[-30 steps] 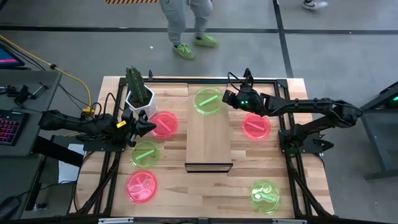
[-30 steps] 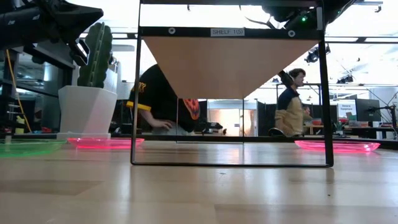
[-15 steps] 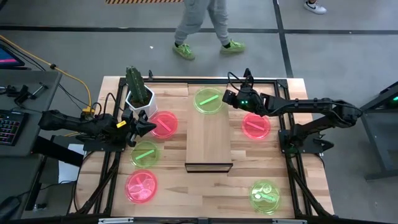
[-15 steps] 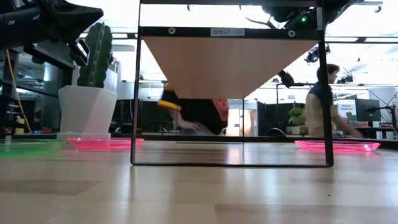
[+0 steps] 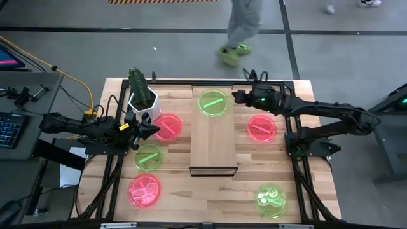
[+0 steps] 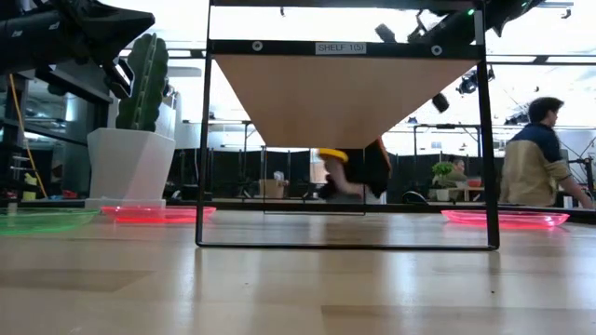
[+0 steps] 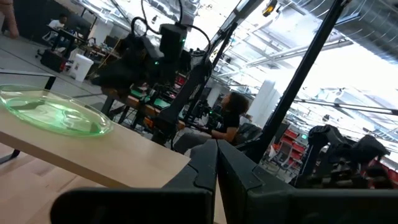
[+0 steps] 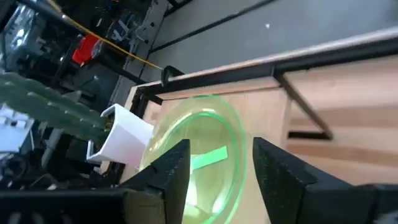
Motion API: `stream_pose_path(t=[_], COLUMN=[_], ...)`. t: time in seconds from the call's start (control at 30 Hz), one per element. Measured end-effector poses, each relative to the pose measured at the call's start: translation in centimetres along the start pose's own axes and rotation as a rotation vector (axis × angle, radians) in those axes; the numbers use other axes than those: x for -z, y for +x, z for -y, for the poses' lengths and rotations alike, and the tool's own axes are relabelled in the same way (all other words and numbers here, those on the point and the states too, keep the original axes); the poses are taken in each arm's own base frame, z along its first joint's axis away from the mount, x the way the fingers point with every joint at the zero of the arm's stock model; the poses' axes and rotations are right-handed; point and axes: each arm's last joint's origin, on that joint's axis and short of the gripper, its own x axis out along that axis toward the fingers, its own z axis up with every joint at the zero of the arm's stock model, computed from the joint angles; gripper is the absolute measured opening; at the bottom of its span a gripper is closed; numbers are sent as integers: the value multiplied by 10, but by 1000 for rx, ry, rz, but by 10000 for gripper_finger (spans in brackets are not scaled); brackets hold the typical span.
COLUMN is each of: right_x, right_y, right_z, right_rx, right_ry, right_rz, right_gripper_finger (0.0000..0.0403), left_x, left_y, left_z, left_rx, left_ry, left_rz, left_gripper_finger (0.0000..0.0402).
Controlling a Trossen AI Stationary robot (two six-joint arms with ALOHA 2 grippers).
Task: Place and stack plates onto a shelf
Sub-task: Stack the left green plate on top of the other green plate on the shelf
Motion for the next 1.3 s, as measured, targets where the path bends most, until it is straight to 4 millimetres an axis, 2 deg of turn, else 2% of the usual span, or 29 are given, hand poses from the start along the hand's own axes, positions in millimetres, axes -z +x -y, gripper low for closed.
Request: stream_pose_path(t=[0.1, 0.17, 0.33, 0.57, 0.7, 0.77, 0.87, 0.97, 1.1, 1.2, 1.3], right_x=[-7, -7, 7, 30, 35, 35, 34, 33, 30, 29, 28], right_y=[-19, -31, -60, -77, -80, -81, -82, -82, -80, -79, -78], right_z=[-5, -11, -31, -42, -44, -45, -48, -49, -47, -47, -46], right_rx=[-93, -229, -527, -580, -580, -590, -613, -620, -597, -589, -587], right_ry=[-89, -165, -266, -328, -328, -326, -319, -314, -308, -305, -305], right_rz=[-26, -105, -281, -308, -308, -303, -288, -275, -249, -241, -239], right_gripper_finger=[164, 165, 165, 165, 165, 165, 165, 165, 165, 165, 165], left_x=[0, 0, 0, -1, -9, -14, -30, -54, -68, -62, -43], left_y=[0, 0, 0, 0, 0, -1, 4, 20, 43, 50, 58], left_z=[0, 0, 0, 0, 4, 3, 9, 27, 43, 43, 37], left_rx=[0, 0, 0, 5, 35, -7, -25, 37, -105, -236, -235], left_ry=[0, 0, 0, 56, -167, -294, -349, -300, -163, -64, -2], left_rz=[0, -1, -1, 11, 92, 181, 231, 61, -470, -865, -1142], left_gripper_finger=[3, 3, 3, 3, 3, 3, 3, 3, 10, 33, 68])
